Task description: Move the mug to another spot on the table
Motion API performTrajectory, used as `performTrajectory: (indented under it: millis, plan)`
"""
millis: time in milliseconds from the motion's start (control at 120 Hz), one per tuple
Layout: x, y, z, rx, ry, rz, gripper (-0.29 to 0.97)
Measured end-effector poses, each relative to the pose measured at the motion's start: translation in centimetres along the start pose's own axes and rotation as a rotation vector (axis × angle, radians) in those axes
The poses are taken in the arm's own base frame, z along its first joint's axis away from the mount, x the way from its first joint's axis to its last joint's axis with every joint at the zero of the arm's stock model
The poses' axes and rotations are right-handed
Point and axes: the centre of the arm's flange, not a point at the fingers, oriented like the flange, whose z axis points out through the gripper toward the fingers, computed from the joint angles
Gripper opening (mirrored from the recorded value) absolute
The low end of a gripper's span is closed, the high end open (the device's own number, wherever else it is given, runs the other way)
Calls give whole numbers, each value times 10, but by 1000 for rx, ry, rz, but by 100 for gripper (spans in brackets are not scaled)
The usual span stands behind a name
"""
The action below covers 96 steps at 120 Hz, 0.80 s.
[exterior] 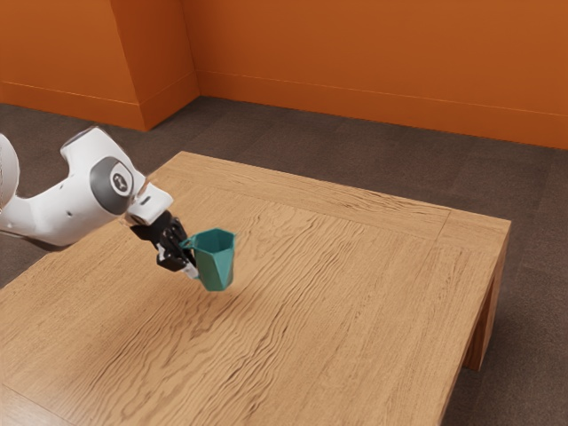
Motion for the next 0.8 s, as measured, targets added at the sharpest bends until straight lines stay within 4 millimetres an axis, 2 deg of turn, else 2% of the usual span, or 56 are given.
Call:
performTrajectory:
  millis: [175, 375, 642, 800]
  plan:
    - [-15, -6, 13, -14, 21, 76, 6]
    - [-42, -19, 20, -14, 18, 147, 7]
    - [-55, -24, 44, -40, 25, 230, 6]
    - [-58, -24, 48, -41, 42, 269, 9]
